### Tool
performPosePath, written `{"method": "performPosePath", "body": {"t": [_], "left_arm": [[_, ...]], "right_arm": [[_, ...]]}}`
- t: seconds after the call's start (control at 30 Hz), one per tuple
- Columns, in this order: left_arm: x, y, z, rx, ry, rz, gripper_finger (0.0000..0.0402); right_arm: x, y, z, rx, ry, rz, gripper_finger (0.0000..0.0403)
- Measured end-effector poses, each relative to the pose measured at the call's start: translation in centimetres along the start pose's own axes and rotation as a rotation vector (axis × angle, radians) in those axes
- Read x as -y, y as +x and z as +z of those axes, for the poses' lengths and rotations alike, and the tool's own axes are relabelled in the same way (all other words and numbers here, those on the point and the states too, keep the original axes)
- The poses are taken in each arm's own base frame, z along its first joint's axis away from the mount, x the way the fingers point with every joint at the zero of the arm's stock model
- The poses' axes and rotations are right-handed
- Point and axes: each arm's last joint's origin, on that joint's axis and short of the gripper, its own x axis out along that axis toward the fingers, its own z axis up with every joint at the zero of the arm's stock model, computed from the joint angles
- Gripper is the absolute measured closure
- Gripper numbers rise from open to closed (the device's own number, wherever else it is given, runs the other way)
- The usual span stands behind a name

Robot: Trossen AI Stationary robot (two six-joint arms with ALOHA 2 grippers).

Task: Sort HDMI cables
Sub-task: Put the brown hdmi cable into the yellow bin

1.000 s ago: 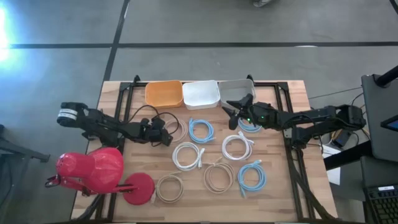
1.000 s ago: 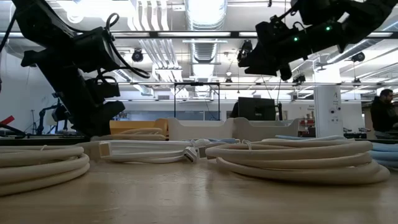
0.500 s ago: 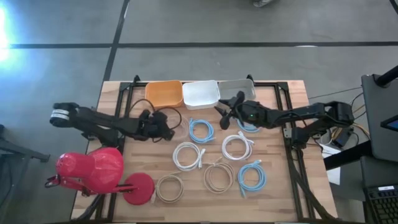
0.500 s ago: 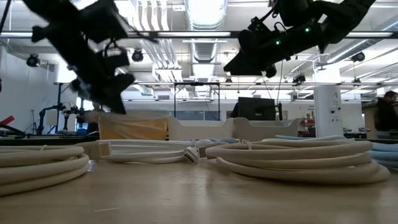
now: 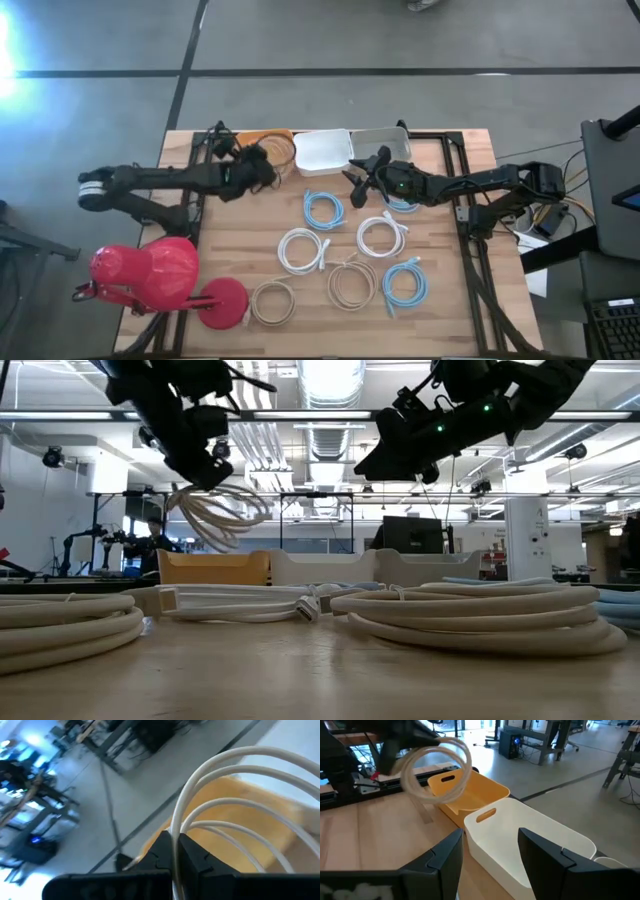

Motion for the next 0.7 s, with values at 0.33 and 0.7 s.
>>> {"method": "performPosePath", "body": {"t": [0.33, 0.7], "left_arm": [[-2.3, 4.7, 0.7, 0.037, 0.008, -0.101, 0.0394], [-2.7, 7.0, -1.2, 0.108, 0.1, -0.127, 0.0394]], "right_arm": [[0.0, 0.0, 0.0, -0.002, -0.019, 0.0, 0.022], [0.0, 0.0, -0.1, -0.003, -0.019, 0.0, 0.022]]}}
